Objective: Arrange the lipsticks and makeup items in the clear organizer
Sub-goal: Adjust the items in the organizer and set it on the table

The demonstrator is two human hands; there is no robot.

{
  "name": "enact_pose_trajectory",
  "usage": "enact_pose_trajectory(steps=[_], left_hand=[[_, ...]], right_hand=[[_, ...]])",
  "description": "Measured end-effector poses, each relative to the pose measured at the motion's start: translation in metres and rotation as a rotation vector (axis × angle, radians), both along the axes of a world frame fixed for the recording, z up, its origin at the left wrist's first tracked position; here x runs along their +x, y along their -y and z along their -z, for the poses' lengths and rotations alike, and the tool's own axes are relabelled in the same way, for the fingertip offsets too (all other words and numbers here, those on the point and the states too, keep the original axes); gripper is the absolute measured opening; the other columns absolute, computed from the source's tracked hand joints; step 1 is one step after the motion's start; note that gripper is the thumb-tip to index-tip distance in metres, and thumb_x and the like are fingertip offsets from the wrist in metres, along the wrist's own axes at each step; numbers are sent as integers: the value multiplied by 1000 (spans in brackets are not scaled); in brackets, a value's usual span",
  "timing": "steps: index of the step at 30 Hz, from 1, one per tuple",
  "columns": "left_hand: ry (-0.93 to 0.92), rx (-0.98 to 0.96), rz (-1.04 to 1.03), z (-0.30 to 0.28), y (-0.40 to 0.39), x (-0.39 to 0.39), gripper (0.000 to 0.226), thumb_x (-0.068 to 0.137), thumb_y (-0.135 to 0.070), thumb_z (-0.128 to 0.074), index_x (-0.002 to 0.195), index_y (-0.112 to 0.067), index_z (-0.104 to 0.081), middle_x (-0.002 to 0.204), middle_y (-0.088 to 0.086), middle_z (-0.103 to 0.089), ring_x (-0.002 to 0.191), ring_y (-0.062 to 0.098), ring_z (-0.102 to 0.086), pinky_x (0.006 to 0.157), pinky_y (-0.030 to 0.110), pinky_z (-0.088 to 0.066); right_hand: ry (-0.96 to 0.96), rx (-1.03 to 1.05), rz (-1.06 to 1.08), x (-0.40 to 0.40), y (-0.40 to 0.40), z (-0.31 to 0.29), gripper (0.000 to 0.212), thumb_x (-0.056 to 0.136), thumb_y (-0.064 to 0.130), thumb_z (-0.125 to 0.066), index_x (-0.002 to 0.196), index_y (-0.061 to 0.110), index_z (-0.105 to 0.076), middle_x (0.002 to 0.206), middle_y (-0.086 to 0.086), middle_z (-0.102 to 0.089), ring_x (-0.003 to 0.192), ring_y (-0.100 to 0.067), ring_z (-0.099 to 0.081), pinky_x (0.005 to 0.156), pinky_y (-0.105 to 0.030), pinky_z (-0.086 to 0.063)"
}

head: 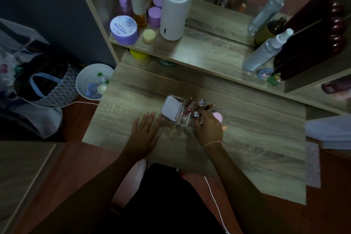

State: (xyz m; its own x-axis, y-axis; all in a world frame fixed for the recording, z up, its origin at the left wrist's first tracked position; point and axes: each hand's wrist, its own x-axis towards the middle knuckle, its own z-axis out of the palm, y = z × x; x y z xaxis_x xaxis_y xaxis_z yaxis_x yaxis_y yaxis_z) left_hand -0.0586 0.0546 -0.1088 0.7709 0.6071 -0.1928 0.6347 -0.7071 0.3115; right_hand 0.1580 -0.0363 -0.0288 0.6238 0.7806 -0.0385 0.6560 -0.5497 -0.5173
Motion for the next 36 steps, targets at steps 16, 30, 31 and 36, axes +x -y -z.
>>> enact_pose_trajectory(steps=[16, 30, 31, 36], left_hand=[[9, 4, -2, -5, 2, 2, 55, 97, -43, -18, 145, -17, -22, 149, 18, -35, 137, 35, -31, 107, 62, -21], [255, 22, -65, -17, 15, 10, 68, 94, -38, -27, 147, -7, 3, 154, 19, -4, 144, 27, -1, 117, 43, -5], [269, 35, -42, -20, 16, 13, 69, 94, -37, -31, 147, -7, 1, 154, 19, -6, 144, 28, -2, 118, 42, -3], [211, 110, 232, -23, 25, 22, 61, 95, -36, -31, 146, -6, -14, 153, 18, -18, 144, 30, -9, 115, 51, -17]], right_hand=[[-25, -3, -2, -1, 5, -8, 22, 83, 7, -63, 105, 11, -65, 95, -12, -71, 84, -30, -66, 70, -35, -54], [182, -148, -329, -29, 62, 13, 55, 88, 16, -63, 135, -3, -43, 142, -26, -42, 132, -40, -39, 107, -55, -37], [199, -168, -337, -30, 65, 15, 58, 86, 17, -66, 134, -5, -42, 141, -27, -43, 132, -41, -39, 106, -57, -37], [183, -230, -319, -29, 71, 23, 64, 83, 20, -69, 133, -9, -40, 139, -31, -43, 130, -45, -40, 103, -60, -37]])
